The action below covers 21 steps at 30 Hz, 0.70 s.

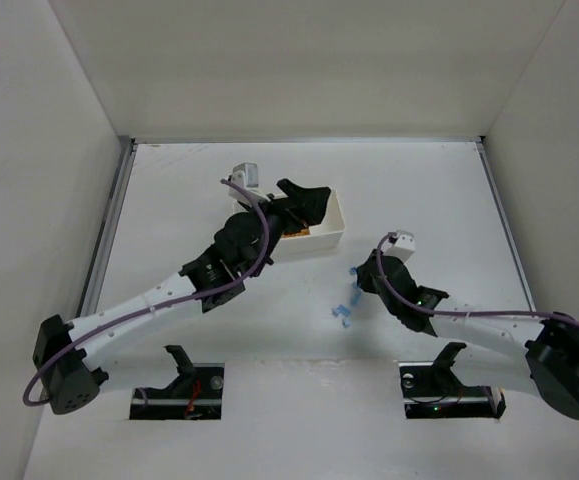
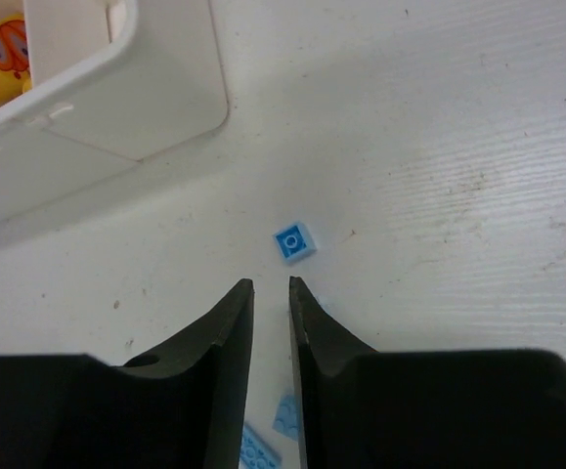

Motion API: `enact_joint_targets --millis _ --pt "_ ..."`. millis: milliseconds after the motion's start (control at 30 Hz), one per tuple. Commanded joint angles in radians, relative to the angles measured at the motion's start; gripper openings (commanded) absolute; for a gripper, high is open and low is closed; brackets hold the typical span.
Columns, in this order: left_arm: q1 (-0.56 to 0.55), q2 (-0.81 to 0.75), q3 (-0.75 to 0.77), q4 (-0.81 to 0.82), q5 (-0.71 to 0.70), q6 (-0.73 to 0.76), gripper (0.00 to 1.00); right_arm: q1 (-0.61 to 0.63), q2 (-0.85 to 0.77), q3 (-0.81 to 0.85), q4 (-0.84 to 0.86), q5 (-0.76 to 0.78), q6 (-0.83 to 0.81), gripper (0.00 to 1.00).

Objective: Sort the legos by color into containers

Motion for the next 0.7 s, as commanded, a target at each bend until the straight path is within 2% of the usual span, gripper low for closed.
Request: enact_joint_targets --millis 0,100,300,433,667 --pt "-0.011 -0.073 -0.014 0.031 -0.092 -0.056 1.0 -0.006 0.002 0.052 -0.019 0.033 0.014 0.32" --pt "-0.006 -0.097 -0.024 0.045 -0.089 -0.05 1.0 -0.008 0.013 0.056 -0.025 0.033 0.01 0.5" --pt "-0.005 -0.104 -0.032 0.048 -0.083 -0.041 1.0 -0.006 0.067 0.049 -0.022 0.03 0.019 0.63" --pt "0.007 -0.097 -0.027 0.059 -0.077 -0.038 1.0 -0.006 0.094 0.051 -0.016 0.03 0.02 0.67" --pt "0.063 -0.112 -0.058 0.045 -0.071 -0.053 1.0 -0.006 0.156 0.079 -0.008 0.015 -0.001 0.66"
